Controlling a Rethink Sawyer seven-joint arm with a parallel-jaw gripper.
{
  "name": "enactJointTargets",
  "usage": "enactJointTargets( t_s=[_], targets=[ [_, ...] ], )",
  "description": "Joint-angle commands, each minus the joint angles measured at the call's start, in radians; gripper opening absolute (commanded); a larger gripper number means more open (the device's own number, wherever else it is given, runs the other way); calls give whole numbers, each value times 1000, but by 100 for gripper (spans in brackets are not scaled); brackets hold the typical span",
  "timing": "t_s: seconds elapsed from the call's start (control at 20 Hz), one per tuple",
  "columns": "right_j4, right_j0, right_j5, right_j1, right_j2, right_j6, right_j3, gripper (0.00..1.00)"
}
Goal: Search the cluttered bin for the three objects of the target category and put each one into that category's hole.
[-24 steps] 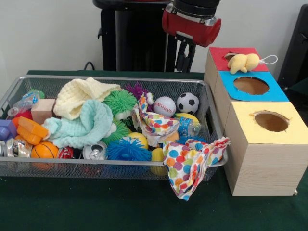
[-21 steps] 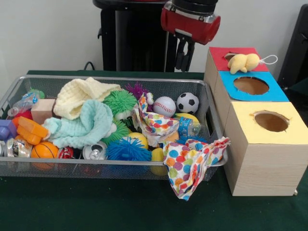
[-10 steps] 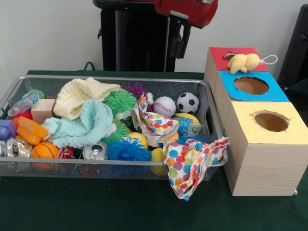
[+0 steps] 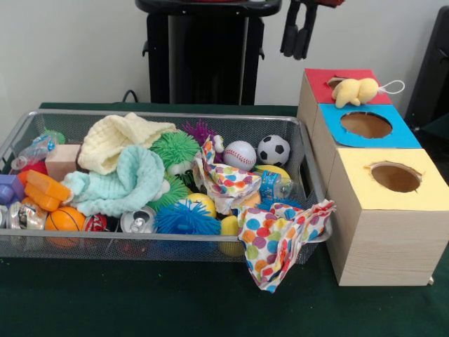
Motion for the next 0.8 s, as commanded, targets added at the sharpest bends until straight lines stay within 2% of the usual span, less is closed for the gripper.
enactJointTargets(
  t_s=[0.05,0.25,0.8],
  targets=[
    [21,-3,56,46,131,113,-45,0],
    [22,12,48,63,133,149,-63,0],
    [8,26,-36,112,135,173,-66,0]
  ],
)
